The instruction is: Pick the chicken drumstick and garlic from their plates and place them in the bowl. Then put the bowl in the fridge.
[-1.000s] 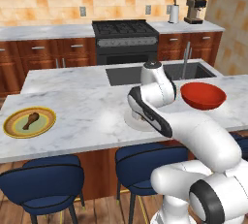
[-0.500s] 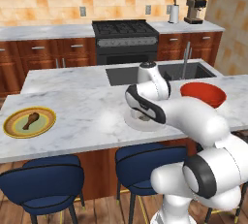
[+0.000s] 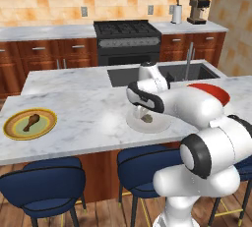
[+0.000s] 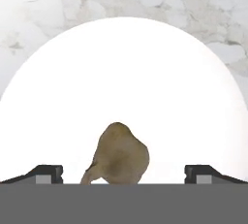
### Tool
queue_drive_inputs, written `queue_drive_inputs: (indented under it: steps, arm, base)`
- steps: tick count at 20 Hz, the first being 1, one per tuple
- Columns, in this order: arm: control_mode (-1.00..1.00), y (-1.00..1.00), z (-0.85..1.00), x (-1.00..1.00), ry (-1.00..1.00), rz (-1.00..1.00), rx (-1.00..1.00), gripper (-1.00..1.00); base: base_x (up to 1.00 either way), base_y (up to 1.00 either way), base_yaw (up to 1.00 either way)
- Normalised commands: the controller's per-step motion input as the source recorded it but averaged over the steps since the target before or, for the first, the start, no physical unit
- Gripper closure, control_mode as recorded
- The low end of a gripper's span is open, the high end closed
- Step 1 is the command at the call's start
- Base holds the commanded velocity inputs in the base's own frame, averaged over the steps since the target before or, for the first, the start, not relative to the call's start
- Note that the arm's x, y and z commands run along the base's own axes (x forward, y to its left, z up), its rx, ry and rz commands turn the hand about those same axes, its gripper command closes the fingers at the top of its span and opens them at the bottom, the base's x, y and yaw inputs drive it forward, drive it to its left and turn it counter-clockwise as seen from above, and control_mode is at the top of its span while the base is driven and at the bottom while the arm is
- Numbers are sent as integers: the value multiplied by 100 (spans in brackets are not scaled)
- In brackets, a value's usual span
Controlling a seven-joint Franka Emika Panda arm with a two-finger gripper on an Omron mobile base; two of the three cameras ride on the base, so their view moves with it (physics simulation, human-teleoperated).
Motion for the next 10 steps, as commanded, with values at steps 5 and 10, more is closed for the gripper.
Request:
queue_drive_inputs:
  steps: [5,10]
  arm:
    - [-100,0,-23,3,0,6,0,-100]
    - [-100,0,-19,-3,0,3,0,-100]
  base:
    - [0,0,0]
    - [0,0,0]
